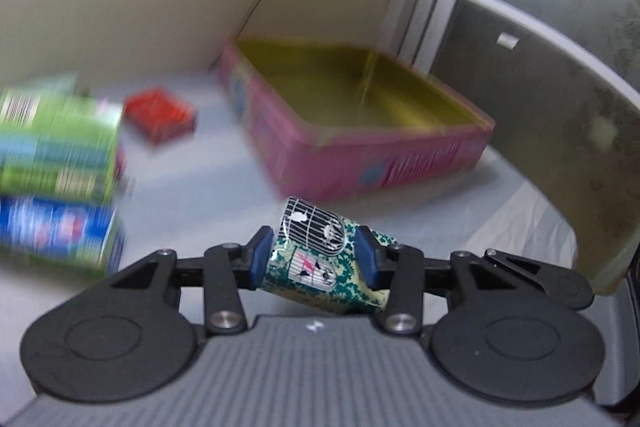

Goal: Organize objects
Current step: 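Carry the small box into the pink tin and open the right gripper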

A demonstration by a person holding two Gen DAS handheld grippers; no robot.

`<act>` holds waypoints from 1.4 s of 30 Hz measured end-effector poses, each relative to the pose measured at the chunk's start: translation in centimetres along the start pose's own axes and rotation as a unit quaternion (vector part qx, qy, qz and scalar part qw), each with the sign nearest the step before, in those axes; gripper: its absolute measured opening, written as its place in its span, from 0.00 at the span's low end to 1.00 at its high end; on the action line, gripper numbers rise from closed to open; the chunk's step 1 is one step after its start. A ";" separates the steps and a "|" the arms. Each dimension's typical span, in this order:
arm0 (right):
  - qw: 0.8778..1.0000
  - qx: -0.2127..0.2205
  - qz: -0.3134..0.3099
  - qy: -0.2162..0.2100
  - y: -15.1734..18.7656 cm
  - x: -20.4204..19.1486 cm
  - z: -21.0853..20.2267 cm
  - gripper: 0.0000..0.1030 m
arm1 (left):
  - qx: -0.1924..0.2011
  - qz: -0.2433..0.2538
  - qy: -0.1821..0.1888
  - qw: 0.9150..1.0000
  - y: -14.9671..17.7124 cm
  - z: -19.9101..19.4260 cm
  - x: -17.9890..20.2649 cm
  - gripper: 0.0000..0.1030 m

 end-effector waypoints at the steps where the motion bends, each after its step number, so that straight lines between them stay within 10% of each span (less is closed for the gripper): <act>1: 1.000 0.016 -0.002 0.011 -0.7 0.7 0.1 0.42 | 0.007 0.011 0.000 1.000 -1.3 0.5 0.5 0.45; 10: 0.993 0.069 0.020 0.095 -5.3 6.9 6.1 0.43 | 0.052 0.096 -0.027 0.994 -8.6 8.5 3.5 0.47; 16: 0.990 0.064 0.053 0.118 -5.1 8.5 7.4 0.57 | 0.038 0.064 -0.042 0.996 -8.1 11.0 2.9 0.54; 27: 0.982 0.099 0.124 0.098 -4.9 7.8 2.0 0.62 | 0.075 0.039 -0.124 0.989 -3.6 4.4 1.2 0.59; 42: 0.994 0.001 0.105 -0.011 -3.5 -1.8 5.0 0.62 | 0.054 -0.058 -0.286 0.955 4.3 -4.8 -9.2 0.59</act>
Point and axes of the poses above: each gripper's, at about its wrist camera, not at the fingertips, and z roughly the way its jaws point, x to its right, y to its underside, the point moved 3 cm from there along z, roughly the way its jaws point, and after that the axes turned 8 degrees about y, right-handed, at the moved point
